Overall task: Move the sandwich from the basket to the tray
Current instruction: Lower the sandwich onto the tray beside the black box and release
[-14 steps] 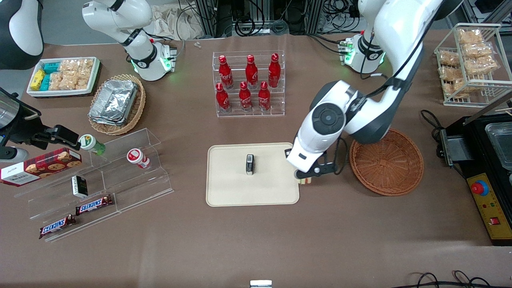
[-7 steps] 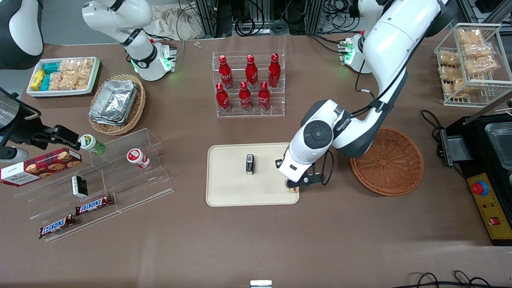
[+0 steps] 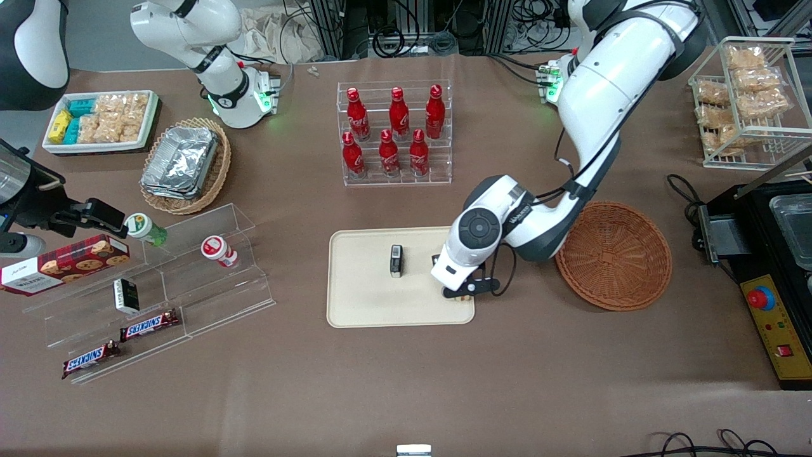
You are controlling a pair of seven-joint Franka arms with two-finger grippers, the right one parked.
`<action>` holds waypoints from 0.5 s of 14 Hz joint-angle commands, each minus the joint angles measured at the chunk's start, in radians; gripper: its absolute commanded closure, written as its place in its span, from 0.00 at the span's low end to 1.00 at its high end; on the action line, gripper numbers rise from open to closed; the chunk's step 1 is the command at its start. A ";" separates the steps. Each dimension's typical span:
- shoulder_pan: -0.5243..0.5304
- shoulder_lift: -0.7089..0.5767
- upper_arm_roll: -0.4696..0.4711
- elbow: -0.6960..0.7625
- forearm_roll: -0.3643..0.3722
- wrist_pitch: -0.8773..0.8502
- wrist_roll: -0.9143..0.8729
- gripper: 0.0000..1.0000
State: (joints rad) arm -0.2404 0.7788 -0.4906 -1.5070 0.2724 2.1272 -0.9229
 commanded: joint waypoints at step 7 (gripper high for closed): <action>-0.030 0.004 0.009 0.028 0.077 0.005 -0.066 0.00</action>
State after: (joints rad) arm -0.2636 0.7834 -0.4867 -1.5001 0.3201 2.1311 -0.9643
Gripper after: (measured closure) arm 0.573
